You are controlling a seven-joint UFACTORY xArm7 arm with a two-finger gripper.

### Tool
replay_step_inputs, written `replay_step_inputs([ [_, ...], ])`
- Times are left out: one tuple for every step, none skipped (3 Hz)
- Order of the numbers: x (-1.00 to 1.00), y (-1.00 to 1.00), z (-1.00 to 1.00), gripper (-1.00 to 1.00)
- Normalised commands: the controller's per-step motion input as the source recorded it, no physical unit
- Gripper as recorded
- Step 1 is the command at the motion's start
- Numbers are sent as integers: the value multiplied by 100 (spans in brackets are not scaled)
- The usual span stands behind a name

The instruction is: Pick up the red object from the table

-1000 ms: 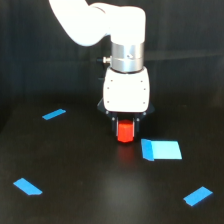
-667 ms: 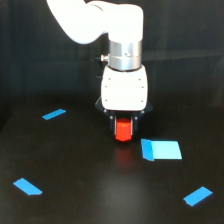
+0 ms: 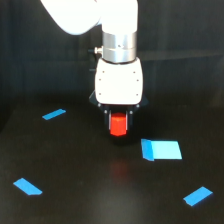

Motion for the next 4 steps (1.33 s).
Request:
replay_step_inputs([
  [-21, -30, 100, -100],
  [-18, -21, 87, -100],
  [0, -8, 94, -100],
  [20, -6, 79, -97],
])
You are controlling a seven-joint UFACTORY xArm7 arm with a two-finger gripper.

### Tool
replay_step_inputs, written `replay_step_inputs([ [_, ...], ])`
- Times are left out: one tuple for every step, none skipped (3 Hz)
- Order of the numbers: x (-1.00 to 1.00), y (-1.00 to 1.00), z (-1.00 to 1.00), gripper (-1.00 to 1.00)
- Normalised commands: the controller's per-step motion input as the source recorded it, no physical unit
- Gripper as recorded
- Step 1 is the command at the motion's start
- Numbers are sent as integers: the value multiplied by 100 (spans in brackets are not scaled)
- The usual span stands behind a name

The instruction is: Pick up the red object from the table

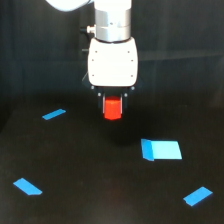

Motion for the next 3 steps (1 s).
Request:
replay_step_inputs([
  [4, 3, 59, -100],
  [-3, 6, 28, -99],
  [-8, 5, 21, -100],
])
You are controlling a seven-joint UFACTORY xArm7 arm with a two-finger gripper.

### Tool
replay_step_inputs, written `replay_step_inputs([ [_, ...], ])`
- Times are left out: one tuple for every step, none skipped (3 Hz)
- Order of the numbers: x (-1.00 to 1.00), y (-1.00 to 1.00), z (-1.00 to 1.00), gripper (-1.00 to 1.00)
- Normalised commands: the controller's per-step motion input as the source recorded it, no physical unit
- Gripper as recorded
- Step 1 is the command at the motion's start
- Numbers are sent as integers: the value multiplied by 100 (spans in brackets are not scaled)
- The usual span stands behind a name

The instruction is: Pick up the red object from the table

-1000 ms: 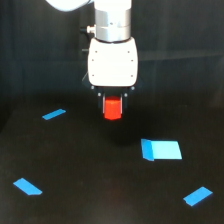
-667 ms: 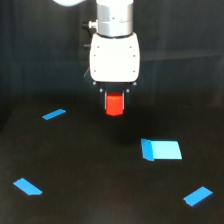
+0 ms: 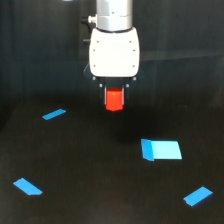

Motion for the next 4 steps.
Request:
replay_step_inputs([
  [-10, 2, 10, -96],
  [6, -2, 9, -100],
  [-8, -1, 22, -100],
  [-5, 1, 15, -97],
])
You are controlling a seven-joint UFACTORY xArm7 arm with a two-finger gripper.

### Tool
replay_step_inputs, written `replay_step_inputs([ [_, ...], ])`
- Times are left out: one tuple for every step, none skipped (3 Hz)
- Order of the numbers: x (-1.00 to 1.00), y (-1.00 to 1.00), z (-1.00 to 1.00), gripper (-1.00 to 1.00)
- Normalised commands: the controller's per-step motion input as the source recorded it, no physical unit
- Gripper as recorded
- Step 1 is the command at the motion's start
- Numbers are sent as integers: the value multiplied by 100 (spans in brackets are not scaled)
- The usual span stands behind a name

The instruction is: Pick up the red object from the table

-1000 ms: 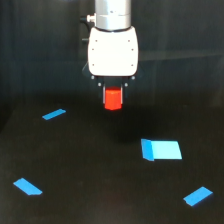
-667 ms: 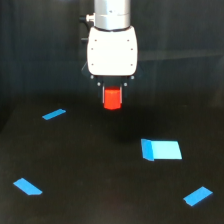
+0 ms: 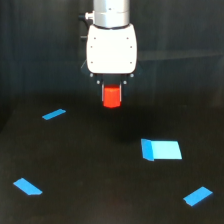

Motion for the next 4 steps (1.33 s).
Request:
replay_step_inputs([
  [5, 1, 19, -97],
  [-5, 17, 27, -96],
  [-5, 3, 13, -95],
  [-1, -4, 13, -97],
])
